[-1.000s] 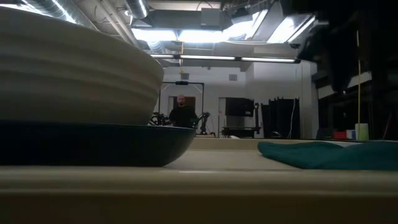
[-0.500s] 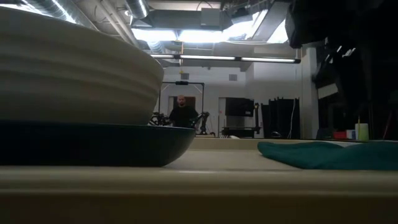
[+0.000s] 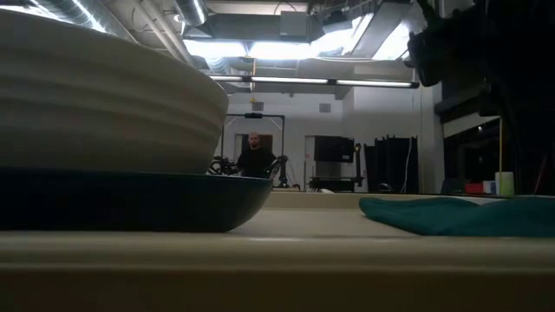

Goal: Set up tray
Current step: Put the green napkin on the brown serving tray to the right of the black plate

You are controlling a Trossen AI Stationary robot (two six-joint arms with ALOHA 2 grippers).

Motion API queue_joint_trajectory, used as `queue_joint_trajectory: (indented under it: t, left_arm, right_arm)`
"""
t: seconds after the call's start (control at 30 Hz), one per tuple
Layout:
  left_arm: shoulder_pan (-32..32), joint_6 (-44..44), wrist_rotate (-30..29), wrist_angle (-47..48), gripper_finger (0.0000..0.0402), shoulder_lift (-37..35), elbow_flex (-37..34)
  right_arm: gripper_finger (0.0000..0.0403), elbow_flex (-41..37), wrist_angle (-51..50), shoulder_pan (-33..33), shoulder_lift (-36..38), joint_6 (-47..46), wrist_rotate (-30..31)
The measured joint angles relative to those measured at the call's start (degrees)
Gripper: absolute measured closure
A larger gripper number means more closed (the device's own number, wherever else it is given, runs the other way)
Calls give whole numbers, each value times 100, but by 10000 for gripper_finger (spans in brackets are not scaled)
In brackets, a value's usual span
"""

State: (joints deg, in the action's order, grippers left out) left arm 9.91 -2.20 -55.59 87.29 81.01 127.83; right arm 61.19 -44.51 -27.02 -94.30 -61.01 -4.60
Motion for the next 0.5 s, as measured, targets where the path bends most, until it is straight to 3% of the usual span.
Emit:
queue_joint_trajectory:
  t: [0.1,0.17,0.5]
  left_arm:
    - [0,58,-2,0,258,0,0]
    - [0,126,-4,0,258,0,0]
    - [0,146,-4,-2,258,0,0]
  right_arm:
    - [372,0,-11,0,0,20,-2]
    - [393,0,10,0,0,41,-3]
    - [396,-61,-234,1,-2,-306,-164]
